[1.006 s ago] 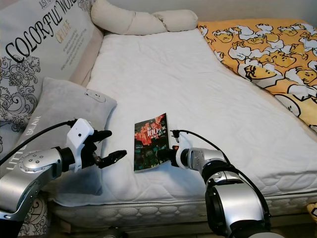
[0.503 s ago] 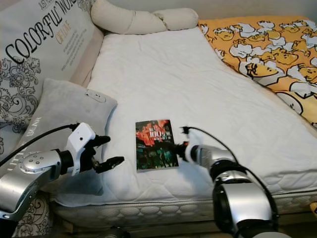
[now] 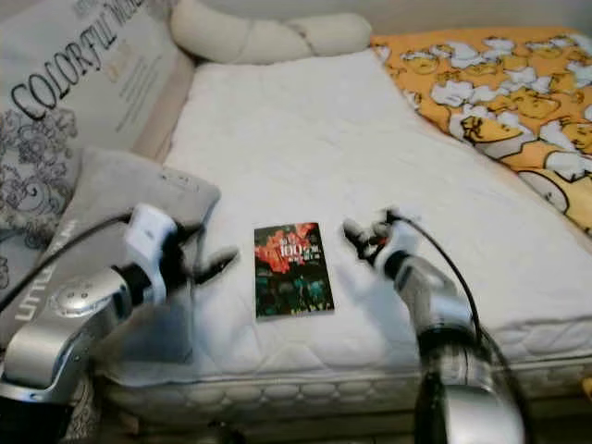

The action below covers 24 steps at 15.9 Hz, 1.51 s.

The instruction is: Clean up the room

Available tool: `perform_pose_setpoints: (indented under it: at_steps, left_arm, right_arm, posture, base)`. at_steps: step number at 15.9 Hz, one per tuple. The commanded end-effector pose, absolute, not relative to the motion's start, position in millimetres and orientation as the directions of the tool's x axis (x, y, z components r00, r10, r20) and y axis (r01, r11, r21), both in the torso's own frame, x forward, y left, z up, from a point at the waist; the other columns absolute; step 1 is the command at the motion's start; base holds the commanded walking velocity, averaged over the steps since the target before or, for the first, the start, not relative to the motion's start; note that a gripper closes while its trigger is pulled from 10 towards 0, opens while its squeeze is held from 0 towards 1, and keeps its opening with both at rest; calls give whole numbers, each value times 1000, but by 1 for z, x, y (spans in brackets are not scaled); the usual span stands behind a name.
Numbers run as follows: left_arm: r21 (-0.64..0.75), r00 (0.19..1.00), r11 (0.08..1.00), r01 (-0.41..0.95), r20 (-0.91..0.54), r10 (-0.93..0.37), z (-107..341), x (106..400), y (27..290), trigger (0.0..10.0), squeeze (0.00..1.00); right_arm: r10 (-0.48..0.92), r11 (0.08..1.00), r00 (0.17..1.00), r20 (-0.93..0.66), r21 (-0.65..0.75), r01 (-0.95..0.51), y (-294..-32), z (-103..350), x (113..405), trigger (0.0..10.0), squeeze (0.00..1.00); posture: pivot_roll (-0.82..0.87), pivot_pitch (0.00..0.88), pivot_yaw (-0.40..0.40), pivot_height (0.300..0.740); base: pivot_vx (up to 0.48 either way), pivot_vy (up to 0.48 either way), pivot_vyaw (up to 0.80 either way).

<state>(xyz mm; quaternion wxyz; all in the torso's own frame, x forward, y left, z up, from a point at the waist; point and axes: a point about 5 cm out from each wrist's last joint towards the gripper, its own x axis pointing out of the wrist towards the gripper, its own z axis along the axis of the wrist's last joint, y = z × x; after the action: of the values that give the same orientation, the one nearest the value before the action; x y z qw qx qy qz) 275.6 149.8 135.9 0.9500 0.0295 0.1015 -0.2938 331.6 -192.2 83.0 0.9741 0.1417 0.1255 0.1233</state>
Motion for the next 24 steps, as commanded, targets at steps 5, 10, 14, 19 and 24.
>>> perform_pose_setpoints:
  at_steps: [5,10,14,19,24]
  left_arm:
    - [83,892,895,438,-168,-420,135,275,144,10000,475]
    - [92,950,953,290,-151,-275,130,271,160,10000,475]
    - [105,956,958,267,-152,-250,129,273,168,10000,475]
    - [115,950,952,285,-163,-265,128,274,166,10000,475]
    - [111,950,952,284,-167,-264,125,274,165,10000,471]
  right_arm:
    - [146,967,987,-66,221,-128,-166,102,308,10000,0]
    - [156,969,983,-93,209,-134,-157,101,285,10000,0]
    - [115,978,986,-120,189,-91,-164,99,278,10000,0]
    - [99,985,984,-146,152,-77,-159,94,273,10000,0]
    - [74,991,984,-162,126,-54,-164,94,272,10000,0]
  posture:
    - [-1,0,30,740]
    - [16,0,4,740]
    - [8,0,5,740]
    - [-1,0,21,740]
    - [-7,0,24,740]
  base:
    - [0,-207,0]
    - [0,-408,0]
    - [0,-409,0]
    - [0,-409,0]
    - [0,-408,0]
